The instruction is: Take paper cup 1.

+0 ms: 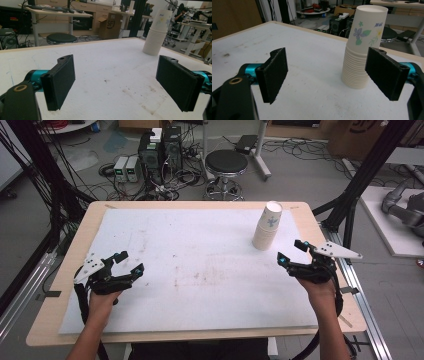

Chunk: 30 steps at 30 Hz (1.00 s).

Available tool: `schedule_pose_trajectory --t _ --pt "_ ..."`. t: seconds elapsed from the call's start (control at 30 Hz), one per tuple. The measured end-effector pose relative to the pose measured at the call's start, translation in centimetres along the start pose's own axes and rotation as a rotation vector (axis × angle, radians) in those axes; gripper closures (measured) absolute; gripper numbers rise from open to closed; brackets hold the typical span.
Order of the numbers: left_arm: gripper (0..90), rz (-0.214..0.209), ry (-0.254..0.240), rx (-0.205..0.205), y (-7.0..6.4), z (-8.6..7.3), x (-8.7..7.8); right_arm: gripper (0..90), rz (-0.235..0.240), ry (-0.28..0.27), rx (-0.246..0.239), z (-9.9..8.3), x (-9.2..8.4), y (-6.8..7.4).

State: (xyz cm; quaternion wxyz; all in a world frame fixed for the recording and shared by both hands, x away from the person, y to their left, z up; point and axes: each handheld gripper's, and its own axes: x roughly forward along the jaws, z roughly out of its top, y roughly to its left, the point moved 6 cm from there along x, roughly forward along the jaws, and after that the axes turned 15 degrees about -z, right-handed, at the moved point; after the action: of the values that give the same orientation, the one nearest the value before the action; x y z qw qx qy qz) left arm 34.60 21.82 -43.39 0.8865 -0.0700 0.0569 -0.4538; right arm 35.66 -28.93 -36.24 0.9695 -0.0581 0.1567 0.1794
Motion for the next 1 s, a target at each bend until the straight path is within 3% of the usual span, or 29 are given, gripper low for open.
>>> schedule_pose_trajectory --t 0.3,1.0 --pt "15.8 -0.001 -0.001 -0.004 0.1 -0.1 0.0 18.9 -0.034 0.045 -0.005 2.8 2.7 -1.1" --pt "15.8 -0.008 0.012 -0.007 0.2 -0.3 0.3 18.9 -0.093 0.136 -0.032 6.2 7.1 -3.1"
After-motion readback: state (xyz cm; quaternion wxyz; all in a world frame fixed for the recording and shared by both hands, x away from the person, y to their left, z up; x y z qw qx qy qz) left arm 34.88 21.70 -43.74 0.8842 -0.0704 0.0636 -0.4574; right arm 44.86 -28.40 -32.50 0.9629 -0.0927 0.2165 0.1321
